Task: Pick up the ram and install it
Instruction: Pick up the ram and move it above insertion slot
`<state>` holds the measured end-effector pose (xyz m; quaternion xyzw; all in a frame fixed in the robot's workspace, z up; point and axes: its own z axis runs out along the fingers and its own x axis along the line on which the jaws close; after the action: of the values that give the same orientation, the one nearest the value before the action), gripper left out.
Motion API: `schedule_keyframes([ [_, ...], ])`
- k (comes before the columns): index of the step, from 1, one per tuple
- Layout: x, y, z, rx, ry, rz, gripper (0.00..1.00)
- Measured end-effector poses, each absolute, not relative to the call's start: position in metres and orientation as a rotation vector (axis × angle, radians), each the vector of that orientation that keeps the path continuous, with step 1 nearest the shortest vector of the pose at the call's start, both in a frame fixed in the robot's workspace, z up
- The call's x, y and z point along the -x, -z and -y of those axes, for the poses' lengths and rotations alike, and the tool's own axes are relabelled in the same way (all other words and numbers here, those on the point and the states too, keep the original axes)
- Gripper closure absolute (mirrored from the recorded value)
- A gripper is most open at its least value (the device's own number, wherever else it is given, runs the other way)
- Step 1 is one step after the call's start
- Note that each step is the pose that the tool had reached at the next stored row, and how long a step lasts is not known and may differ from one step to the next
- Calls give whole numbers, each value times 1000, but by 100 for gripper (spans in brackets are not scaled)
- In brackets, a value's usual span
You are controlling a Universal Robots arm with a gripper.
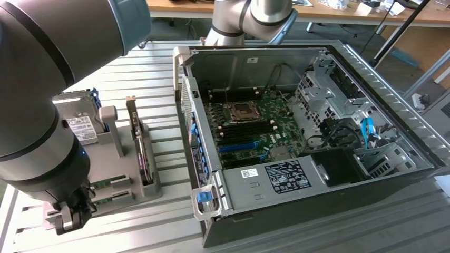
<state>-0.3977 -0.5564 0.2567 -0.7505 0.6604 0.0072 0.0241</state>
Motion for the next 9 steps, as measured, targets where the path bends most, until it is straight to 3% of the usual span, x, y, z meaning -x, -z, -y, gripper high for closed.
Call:
schedule_keyframes([
  [9,399,-243,556,2323,-23,-2041,70],
])
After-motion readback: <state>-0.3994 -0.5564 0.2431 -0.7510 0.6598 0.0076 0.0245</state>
